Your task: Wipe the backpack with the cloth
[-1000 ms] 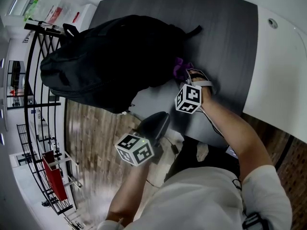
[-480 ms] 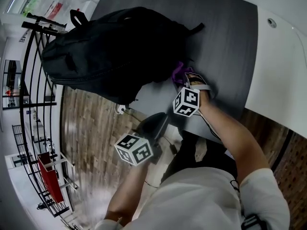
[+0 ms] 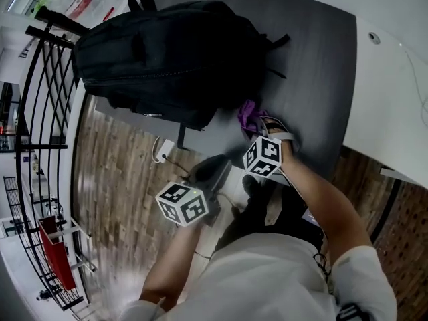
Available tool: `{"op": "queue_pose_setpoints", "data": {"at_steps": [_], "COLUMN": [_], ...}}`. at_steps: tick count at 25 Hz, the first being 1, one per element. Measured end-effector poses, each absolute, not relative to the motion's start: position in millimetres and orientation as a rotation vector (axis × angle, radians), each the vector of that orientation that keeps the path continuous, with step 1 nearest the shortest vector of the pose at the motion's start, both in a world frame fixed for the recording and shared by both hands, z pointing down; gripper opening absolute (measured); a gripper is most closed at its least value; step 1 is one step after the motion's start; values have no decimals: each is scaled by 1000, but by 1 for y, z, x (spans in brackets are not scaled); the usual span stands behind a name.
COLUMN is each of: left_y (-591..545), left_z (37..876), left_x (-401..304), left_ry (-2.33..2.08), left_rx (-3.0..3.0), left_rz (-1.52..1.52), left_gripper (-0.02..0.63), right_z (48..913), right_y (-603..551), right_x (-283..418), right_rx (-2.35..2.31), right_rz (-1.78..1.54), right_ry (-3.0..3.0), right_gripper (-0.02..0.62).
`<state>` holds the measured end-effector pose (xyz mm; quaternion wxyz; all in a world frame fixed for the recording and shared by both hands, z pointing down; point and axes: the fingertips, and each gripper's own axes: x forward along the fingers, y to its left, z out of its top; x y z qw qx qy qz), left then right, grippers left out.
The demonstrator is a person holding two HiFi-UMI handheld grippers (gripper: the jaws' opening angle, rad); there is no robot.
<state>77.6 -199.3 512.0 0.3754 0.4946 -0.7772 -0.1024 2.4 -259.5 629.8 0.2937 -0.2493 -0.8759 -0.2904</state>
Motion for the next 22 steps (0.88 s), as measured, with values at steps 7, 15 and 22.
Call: {"op": "queue_pose_setpoints", "data": {"at_steps": [7,15,22], "left_y": [-180,-130,-81], "left_z": [504,489,486], "left_x": [84,87,105], "left_ry": [-2008,-2108,-2247], "left_rx": [1302,1231,1034], "left_rz": [-305,-386,-471], "left_gripper": [57,57,57], "right_z": [596,555,525], "right_y": [-220,-195,-178], "right_x": [56,84,108], "right_rx": [-781,-762,-811], "right_rz": [-791,-789,-698], "right_ry": [-2335,-2379,-2448], "right_gripper": [78,78,77]}}
